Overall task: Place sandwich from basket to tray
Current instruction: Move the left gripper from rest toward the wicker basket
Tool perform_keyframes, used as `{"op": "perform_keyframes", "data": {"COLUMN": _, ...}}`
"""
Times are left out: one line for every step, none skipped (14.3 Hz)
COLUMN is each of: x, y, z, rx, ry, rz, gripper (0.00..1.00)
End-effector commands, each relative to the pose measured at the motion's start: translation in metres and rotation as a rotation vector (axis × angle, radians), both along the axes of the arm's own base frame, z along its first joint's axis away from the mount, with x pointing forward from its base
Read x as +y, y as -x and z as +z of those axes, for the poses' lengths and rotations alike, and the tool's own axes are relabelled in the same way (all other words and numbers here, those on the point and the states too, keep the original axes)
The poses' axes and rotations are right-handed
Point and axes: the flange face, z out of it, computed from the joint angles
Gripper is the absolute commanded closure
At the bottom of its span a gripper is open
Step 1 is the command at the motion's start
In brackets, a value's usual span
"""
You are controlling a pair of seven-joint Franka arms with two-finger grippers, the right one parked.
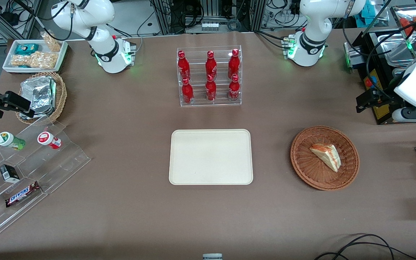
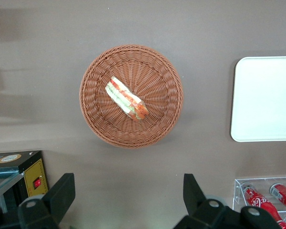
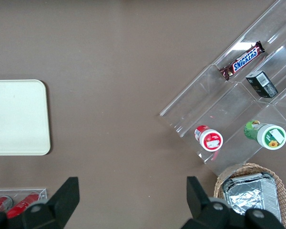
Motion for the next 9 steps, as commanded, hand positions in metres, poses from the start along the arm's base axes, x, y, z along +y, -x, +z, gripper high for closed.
{"op": "perform_keyframes", "data": {"x": 0.003, "y": -0.001, "z": 0.005, "rx": -0.001, "ry": 0.005, "rz": 0.011, "gripper": 0.00}}
{"op": "perform_keyframes", "data": {"x": 0.003, "y": -0.001, "z": 0.004, "rx": 0.002, "ry": 0.003, "rz": 0.014, "gripper": 0.00}}
{"op": "perform_keyframes", "data": {"x": 0.003, "y": 0.000, "z": 0.003, "rx": 0.012, "ry": 0.003, "rz": 0.015, "gripper": 0.00}}
{"op": "perform_keyframes", "data": {"x": 0.003, "y": -0.001, "z": 0.000, "rx": 0.021, "ry": 0.002, "rz": 0.017, "gripper": 0.00}}
{"op": "perform_keyframes", "data": {"x": 0.003, "y": -0.001, "z": -0.002, "rx": 0.025, "ry": 0.001, "rz": 0.017, "gripper": 0.00}}
{"op": "perform_keyframes", "data": {"x": 0.002, "y": 0.000, "z": -0.005, "rx": 0.031, "ry": 0.001, "rz": 0.014, "gripper": 0.00}}
{"op": "perform_keyframes", "data": {"x": 0.001, "y": 0.001, "z": -0.006, "rx": 0.036, "ry": -0.001, "rz": 0.014, "gripper": 0.00}}
{"op": "perform_keyframes", "data": {"x": 0.001, "y": 0.002, "z": -0.009, "rx": 0.051, "ry": -0.003, "rz": 0.014, "gripper": 0.00}}
{"op": "perform_keyframes", "data": {"x": 0.001, "y": 0.002, "z": -0.015, "rx": 0.066, "ry": -0.004, "rz": 0.012, "gripper": 0.00}}
